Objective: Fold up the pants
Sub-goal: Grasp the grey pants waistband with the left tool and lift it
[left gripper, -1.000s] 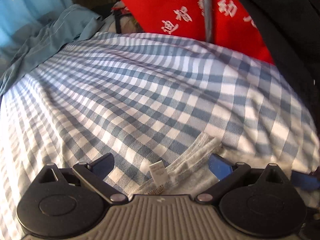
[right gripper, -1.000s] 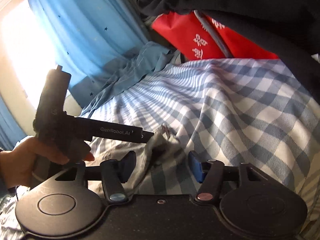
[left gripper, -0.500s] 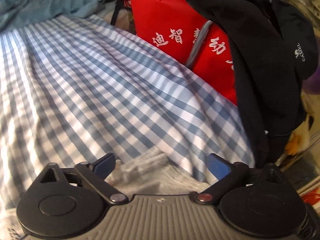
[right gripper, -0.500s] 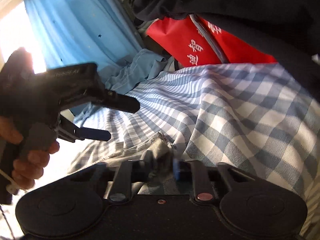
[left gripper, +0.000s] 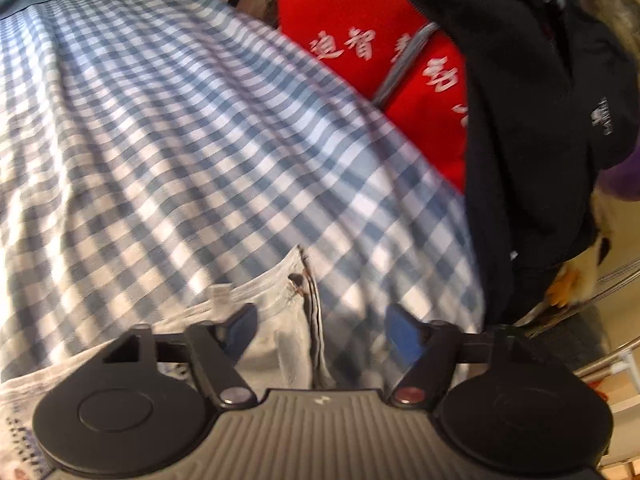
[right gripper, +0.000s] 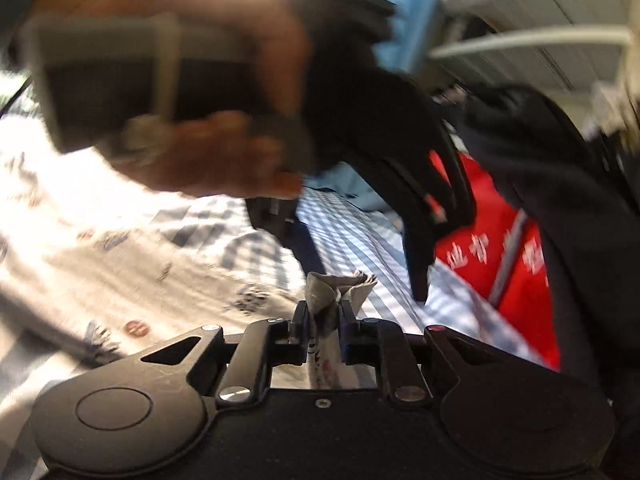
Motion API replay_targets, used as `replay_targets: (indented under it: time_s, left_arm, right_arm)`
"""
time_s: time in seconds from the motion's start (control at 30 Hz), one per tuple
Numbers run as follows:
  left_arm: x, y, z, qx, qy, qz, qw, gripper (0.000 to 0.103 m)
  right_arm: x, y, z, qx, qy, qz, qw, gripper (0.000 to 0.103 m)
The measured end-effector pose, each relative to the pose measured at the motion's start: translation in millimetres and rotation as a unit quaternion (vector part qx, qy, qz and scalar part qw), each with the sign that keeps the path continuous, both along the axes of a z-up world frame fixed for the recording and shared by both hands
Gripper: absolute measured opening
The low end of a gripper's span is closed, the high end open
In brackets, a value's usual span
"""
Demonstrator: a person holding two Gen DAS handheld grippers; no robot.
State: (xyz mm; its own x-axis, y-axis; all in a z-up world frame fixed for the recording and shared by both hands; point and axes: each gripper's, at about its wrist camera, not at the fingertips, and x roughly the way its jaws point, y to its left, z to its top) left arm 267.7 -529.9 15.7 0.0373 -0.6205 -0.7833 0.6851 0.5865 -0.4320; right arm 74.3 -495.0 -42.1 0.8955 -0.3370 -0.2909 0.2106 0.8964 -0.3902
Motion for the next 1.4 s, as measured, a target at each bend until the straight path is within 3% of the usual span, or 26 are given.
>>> replay_targets:
  time_s: [0.03, 0.07, 0.2, 0.5, 0.63, 0.83, 1.1, 1.4]
  left_arm:
    - [1, 2, -2, 0.006, 0.001, 0.003, 1.0, 0.052]
    - [2, 5, -3, 0.01, 0.002, 0.009, 0.9999, 0.047]
    - [6, 22, -7, -0.005, 0.011, 0.039, 0.9992, 0.01]
    - [5, 82, 30, -0.082, 0.006, 0.085, 0.993, 0.006]
    - [4, 127, 53, -0.095, -0.011, 0.114, 0.9888, 0.006]
    - [0, 216, 61, -0.111, -0.014, 0.166, 0.9798, 0.006]
    - [12, 302, 27, -0.096, 0.003, 0.214, 0.9721, 0.006]
    - [17, 346, -38, -0.097, 0.025, 0.227, 0.9687, 0.006]
  right_arm:
    - [1, 4, -1, -0.009, 0.004, 0.005, 1.0, 0.014]
    - [1, 8, -2, -0.016, 0.007, 0.009, 1.0, 0.014]
    - [1, 20, -3, -0.04, 0.014, 0.021, 0.999, 0.011]
    - [-9, 52, 25, -0.06, -0.018, 0.038, 0.997, 0.009]
    - [-17, 81, 43, -0.053, -0.041, 0.063, 0.996, 0.008]
    - [-21, 141, 54, -0.043, -0.052, 0.124, 0.99, 0.007]
    - [-12, 208, 45, -0.033, -0.01, 0.184, 0.982, 0.006]
    - [4, 255, 8, -0.027, 0.077, 0.196, 0.977, 0.006]
